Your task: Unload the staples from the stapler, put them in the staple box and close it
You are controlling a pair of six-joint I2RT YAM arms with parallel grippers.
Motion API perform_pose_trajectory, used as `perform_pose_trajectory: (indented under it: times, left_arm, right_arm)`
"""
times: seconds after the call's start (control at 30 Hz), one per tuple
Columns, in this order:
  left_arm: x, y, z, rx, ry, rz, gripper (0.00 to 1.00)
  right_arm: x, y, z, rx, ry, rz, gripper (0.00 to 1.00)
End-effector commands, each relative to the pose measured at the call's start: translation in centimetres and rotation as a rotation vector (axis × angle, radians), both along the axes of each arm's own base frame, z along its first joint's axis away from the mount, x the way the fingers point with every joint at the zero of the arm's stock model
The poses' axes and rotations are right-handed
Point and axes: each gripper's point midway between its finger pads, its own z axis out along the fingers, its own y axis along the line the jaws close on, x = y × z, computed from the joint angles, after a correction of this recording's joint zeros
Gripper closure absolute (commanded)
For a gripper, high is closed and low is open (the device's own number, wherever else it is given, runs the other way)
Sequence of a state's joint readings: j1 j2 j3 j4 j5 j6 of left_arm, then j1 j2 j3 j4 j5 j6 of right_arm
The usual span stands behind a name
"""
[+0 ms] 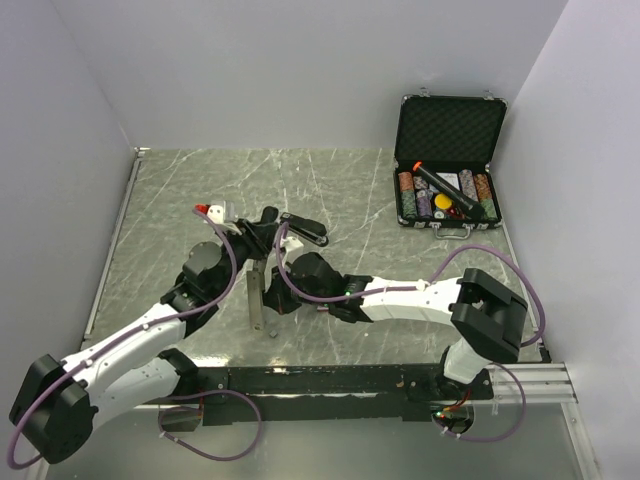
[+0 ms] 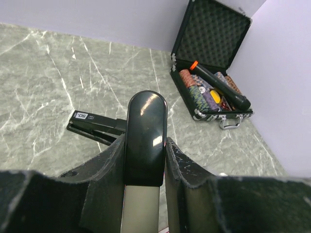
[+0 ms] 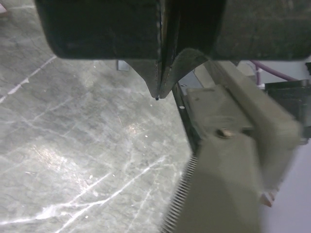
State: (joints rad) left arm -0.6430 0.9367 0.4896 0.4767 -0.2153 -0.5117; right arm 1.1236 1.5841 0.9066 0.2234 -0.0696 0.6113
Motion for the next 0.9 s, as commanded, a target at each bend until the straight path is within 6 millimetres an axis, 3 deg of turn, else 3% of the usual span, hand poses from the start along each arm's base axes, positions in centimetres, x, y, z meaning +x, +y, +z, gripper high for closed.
perform_pose_trajectory:
  times: [0.0,0.3,0.57,0.7,0.87]
  left_arm:
    - [-0.4,1.1,7.4,-0.112,-0.155,0.032,0.99]
    - [-2.2,2.9,10.4,-0.118,-0.195,0.053,0.99]
    - [-3.5,4.6,11.5,-0.111,-0.219,0.084,0.99]
    - [-4.0,5.1,12.3,-0.125,-0.235,0.091,0.99]
    - [-5.0,4.8,13.7,-0.170,-0.243,0.045,0.99]
  right_arm:
    - [-0.2,0.0,3.3,0.053,-0.066,0.008,1.00]
    - [1.9,-4.0,5.4,-0.050,-0.194,-0.120,1.00]
    - [3.5,-8.4,7.8,-0.159,-0.285,-0.249,1.00]
    - [3.2,-9.0,8.9,-0.136,-0.288,-0.251,1.00]
    - [3.5,-9.0,7.9,-0.177,-0.278,-0.269,1.00]
